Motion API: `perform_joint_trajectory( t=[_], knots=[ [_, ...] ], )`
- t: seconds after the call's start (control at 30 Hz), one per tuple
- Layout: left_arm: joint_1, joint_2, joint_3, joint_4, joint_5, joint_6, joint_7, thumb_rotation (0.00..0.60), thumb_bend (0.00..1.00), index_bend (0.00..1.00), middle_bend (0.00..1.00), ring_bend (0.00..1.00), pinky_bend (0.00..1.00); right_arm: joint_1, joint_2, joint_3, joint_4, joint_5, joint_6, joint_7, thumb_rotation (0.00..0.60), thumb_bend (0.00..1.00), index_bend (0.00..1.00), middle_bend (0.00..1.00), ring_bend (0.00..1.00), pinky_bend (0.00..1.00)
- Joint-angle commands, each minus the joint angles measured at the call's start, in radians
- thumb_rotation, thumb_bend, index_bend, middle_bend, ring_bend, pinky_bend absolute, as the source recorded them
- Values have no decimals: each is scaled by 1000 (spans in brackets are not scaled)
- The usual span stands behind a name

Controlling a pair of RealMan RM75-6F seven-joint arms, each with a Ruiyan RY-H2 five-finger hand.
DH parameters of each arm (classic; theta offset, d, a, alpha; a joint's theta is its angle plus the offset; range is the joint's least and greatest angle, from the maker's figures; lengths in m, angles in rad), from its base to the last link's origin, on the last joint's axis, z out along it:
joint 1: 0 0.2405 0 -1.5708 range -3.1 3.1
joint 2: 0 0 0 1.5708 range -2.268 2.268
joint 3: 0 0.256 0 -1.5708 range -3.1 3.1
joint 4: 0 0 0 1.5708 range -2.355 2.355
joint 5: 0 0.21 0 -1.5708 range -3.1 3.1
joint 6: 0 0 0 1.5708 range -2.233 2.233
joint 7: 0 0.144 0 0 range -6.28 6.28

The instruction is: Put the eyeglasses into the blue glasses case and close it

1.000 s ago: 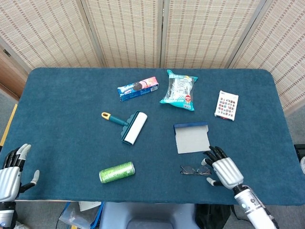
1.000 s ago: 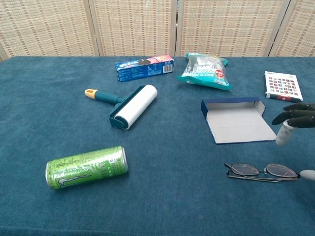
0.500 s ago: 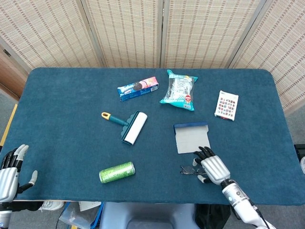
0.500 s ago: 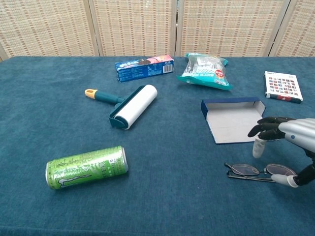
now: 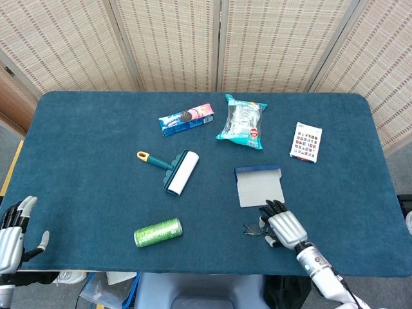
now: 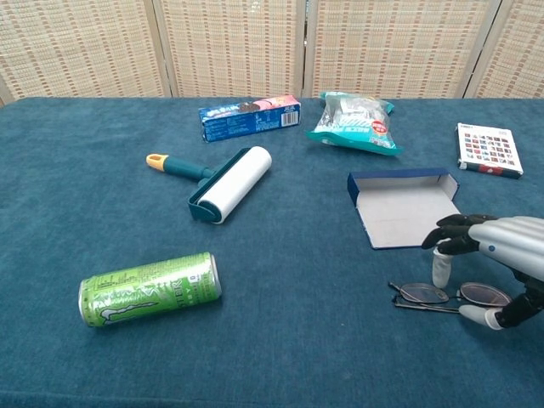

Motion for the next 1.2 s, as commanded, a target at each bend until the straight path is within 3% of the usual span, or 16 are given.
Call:
perform_joint_trajectory(
  t=[0.03,0.6,1.2],
  knots=[
    [-2,-2,0,2,1,-3,0,600,401,0,0,0,0,2,-2,-2,1,7,-1,-5,600,312,428,158,19,55],
    [4,-8,1,20,-5,-6,-16,600,401,0,0,0,0,31,-36,-2,40,42,-16,-8,600,395,557,201,19,54],
    [3,-11,1,24,3,-5,-23,600,401,0,0,0,0,14,-30,-9,41,36,44,-1,600,501,608,241,19,54]
  ],
)
